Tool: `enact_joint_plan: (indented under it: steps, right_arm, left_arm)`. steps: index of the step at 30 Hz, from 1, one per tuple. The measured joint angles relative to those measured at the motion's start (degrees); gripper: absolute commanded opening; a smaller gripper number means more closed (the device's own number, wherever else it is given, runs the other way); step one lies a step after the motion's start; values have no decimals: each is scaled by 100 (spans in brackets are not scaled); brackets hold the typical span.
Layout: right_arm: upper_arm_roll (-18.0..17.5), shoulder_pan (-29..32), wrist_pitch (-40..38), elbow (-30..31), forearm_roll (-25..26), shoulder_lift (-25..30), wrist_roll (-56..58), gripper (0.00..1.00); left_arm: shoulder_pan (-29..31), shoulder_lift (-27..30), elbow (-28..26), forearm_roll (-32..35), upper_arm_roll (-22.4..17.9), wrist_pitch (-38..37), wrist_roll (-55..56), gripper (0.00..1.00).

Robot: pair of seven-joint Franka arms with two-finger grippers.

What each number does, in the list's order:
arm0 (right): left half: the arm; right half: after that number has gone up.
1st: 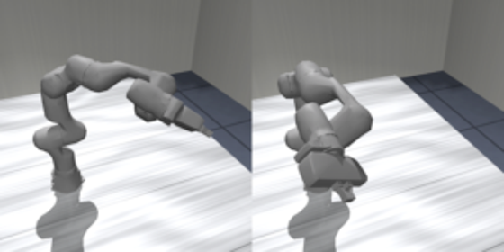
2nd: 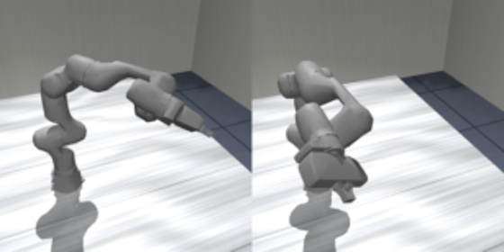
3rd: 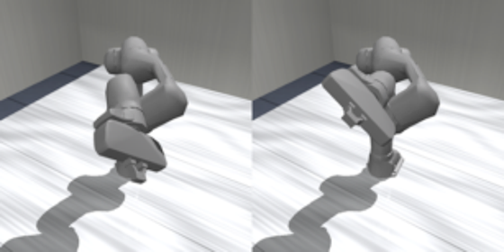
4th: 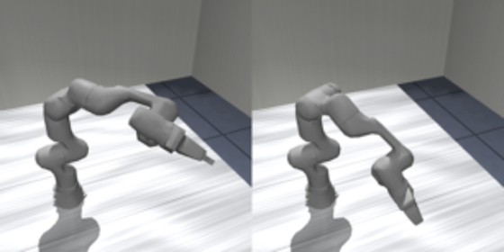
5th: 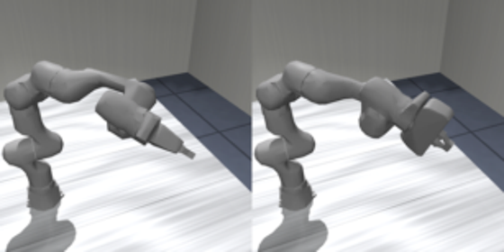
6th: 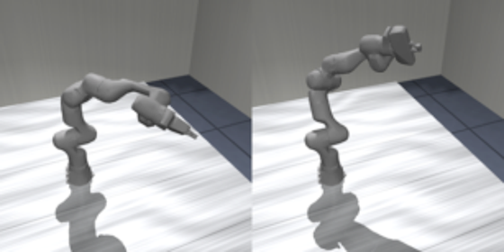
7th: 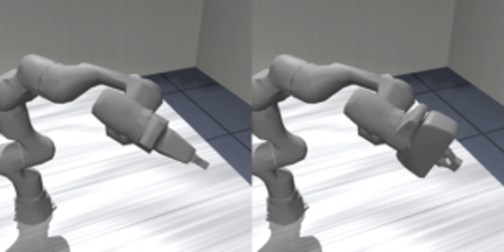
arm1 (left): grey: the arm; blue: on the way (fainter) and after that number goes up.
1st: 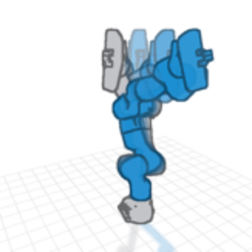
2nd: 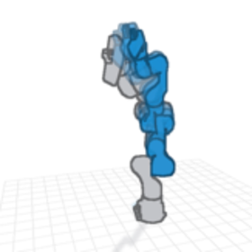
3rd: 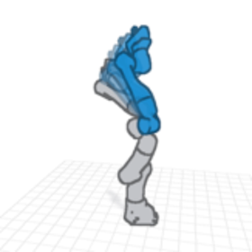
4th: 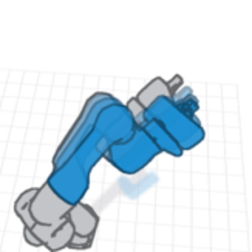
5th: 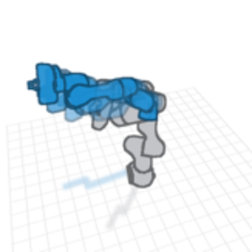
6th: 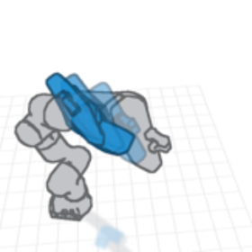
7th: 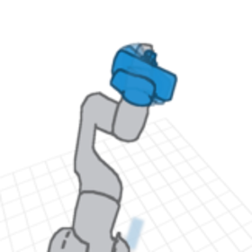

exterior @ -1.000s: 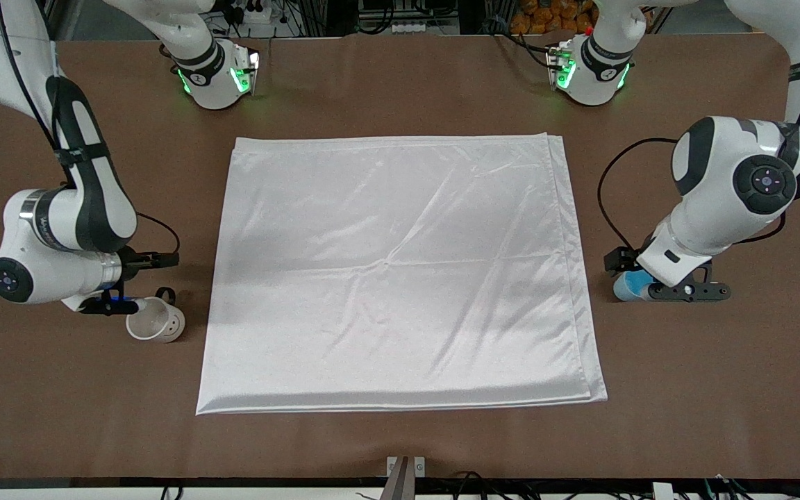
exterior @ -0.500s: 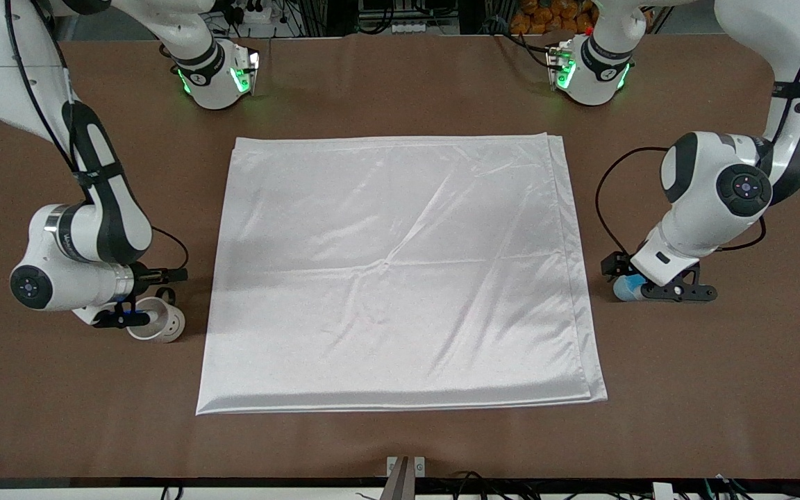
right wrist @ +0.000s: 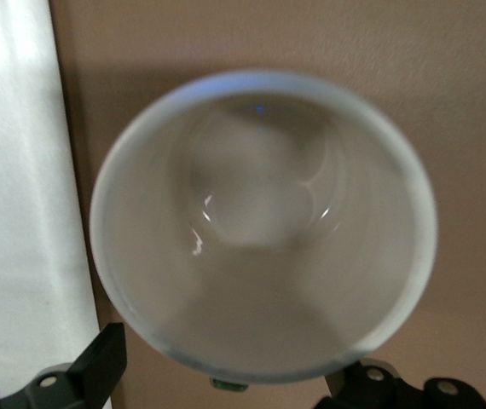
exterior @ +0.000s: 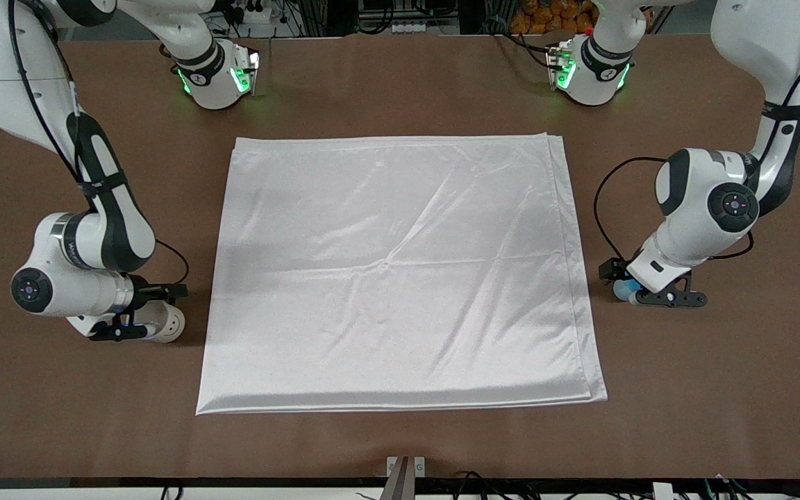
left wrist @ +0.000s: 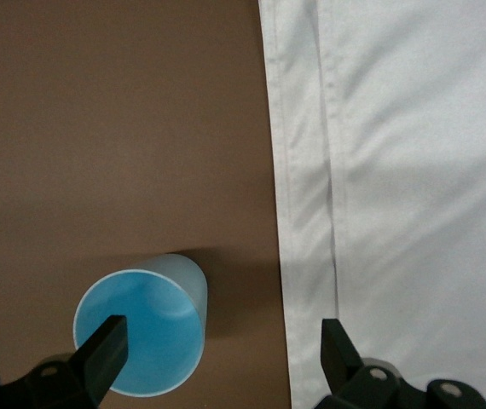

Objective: Place blue cup into white mug on cloth

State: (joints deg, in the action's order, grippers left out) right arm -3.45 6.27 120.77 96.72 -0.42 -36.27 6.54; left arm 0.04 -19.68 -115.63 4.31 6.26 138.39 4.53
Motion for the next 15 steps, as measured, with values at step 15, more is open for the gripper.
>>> enact_joint_plan:
  steps: [15]
  right_arm:
    - [14,14,253,-163,6,-61,36,92]
  left_arm:
    - [50,-325,-3,0,-4,143,0,100]
